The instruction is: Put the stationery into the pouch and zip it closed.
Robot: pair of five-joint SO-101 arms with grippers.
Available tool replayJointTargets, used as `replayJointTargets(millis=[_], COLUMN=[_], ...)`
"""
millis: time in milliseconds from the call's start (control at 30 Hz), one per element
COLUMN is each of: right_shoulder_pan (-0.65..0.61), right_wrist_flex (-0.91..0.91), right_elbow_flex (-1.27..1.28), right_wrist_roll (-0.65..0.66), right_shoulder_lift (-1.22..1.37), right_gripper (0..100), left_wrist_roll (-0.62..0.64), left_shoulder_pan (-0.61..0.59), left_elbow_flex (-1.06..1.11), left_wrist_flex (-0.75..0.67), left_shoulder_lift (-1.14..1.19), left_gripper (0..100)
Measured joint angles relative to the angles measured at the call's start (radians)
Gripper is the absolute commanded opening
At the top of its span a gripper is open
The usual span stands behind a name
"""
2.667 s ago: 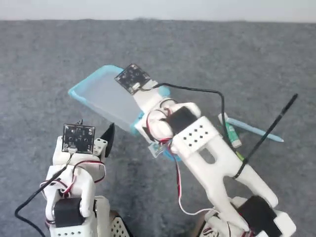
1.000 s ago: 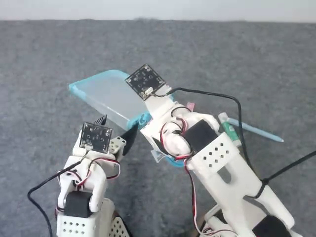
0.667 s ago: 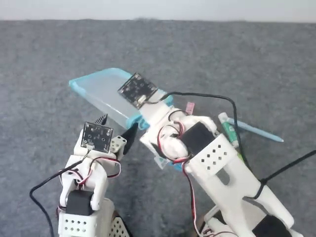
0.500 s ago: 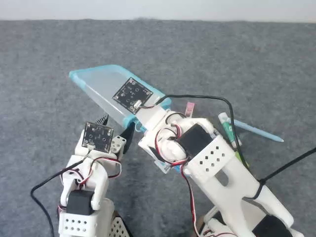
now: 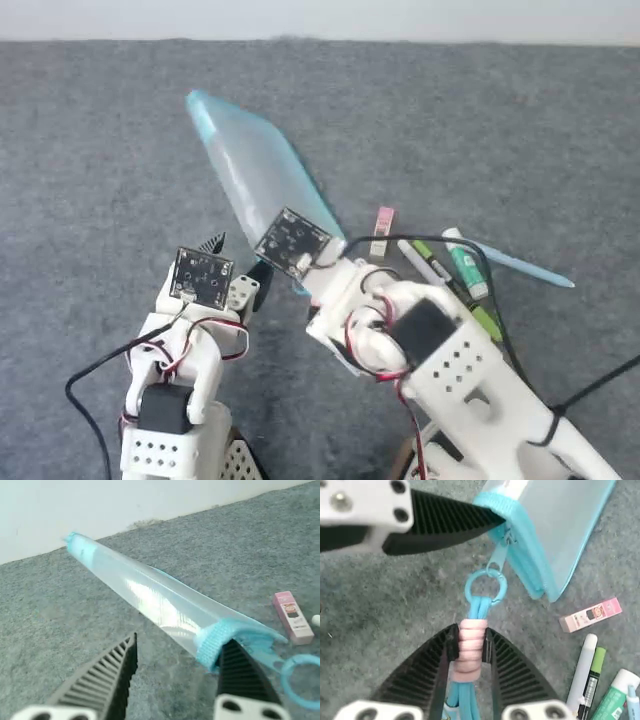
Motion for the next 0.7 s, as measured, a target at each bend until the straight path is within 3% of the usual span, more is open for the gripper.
replayJointTargets(millis=[400, 700], right_shoulder_pan=[0.000, -0.150], right_wrist_flex=[0.000, 0.066], right_elbow_flex=[0.072, -0.014], right_wrist_roll=[0.049, 0.051], right_shoulder_lift=[-0.032, -0.031], right_gripper=[0.6, 0.6], left_wrist_roll=[0.000, 0.000], left_shoulder_pan=[0.000, 0.057], left_elbow_flex=[0.017, 0.055], left_wrist_flex=[-0.018, -0.025], left_shoulder_lift=[0.000, 0.000], left_gripper=[23, 23])
